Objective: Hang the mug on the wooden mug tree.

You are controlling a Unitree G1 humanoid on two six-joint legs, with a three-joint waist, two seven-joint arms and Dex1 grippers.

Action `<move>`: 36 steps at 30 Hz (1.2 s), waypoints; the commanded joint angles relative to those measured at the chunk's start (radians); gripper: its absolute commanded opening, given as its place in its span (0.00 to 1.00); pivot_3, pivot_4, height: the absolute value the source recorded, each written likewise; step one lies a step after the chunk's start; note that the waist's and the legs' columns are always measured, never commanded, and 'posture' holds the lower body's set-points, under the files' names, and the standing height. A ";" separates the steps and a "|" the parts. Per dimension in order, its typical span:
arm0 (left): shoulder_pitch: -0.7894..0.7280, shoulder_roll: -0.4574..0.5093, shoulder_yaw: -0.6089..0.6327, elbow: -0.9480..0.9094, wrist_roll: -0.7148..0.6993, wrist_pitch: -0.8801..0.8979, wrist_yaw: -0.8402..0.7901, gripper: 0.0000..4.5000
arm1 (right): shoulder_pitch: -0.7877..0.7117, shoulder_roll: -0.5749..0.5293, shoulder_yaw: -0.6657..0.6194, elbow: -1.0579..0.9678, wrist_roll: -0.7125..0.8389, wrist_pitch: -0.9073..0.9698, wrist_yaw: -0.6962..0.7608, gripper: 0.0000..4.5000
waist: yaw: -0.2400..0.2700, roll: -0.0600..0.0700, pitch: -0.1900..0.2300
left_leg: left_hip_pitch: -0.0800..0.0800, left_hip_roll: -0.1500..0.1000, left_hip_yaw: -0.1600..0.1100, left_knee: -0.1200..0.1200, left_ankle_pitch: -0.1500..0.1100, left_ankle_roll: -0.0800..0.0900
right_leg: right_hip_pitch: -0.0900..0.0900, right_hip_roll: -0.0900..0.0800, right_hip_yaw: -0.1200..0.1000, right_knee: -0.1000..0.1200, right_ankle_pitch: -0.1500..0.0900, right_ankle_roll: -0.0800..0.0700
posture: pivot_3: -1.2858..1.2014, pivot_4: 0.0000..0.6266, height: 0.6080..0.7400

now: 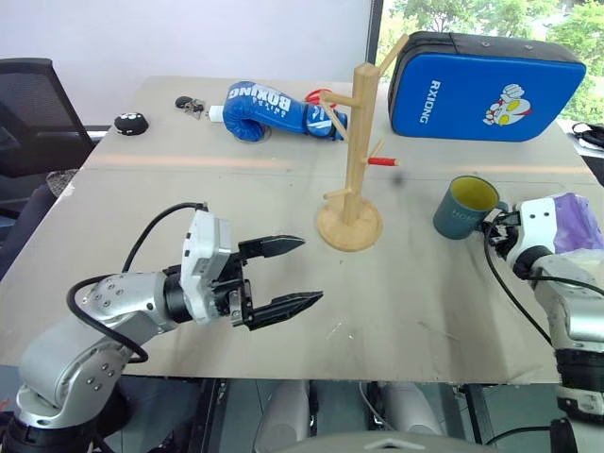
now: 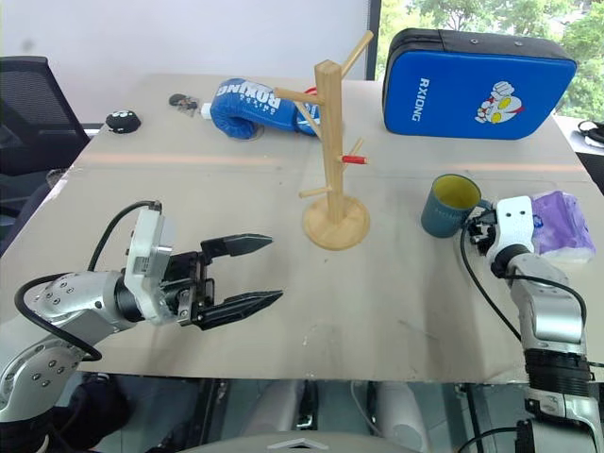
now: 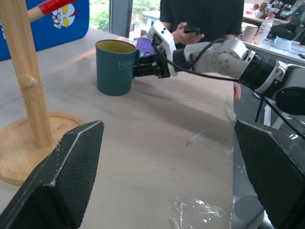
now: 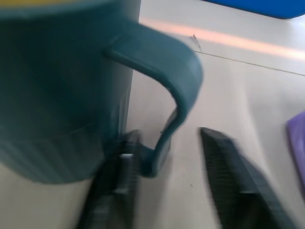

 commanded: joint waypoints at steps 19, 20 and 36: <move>0.188 -0.155 0.229 0.158 -0.021 -0.275 -0.220 1.00 | 0.008 -0.300 0.021 -0.748 0.345 0.299 0.269 0.03 | -0.022 0.001 0.002 | 0.001 0.002 0.000 0.000 0.000 0.000 | 0.000 0.001 -0.001 0.000 -0.001 -0.001 | 0.52 0.24 1.00; 0.211 -0.155 0.245 0.180 -0.016 -0.292 -0.255 1.00 | -0.035 -0.300 0.042 -0.749 0.355 0.337 0.252 0.03 | -0.021 0.001 0.002 | 0.001 0.002 0.000 0.000 0.000 0.000 | 0.000 0.001 -0.001 0.000 -0.001 -0.001 | 0.52 0.24 1.00; 0.279 -0.170 0.337 0.270 -0.070 -0.337 -0.376 1.00 | -0.468 -0.294 0.279 -0.478 0.319 0.421 0.334 0.03 | -0.019 -0.002 0.003 | -0.003 0.001 -0.001 0.000 -0.001 0.002 | -0.001 -0.004 -0.004 -0.002 -0.001 -0.001 | 0.52 0.24 1.00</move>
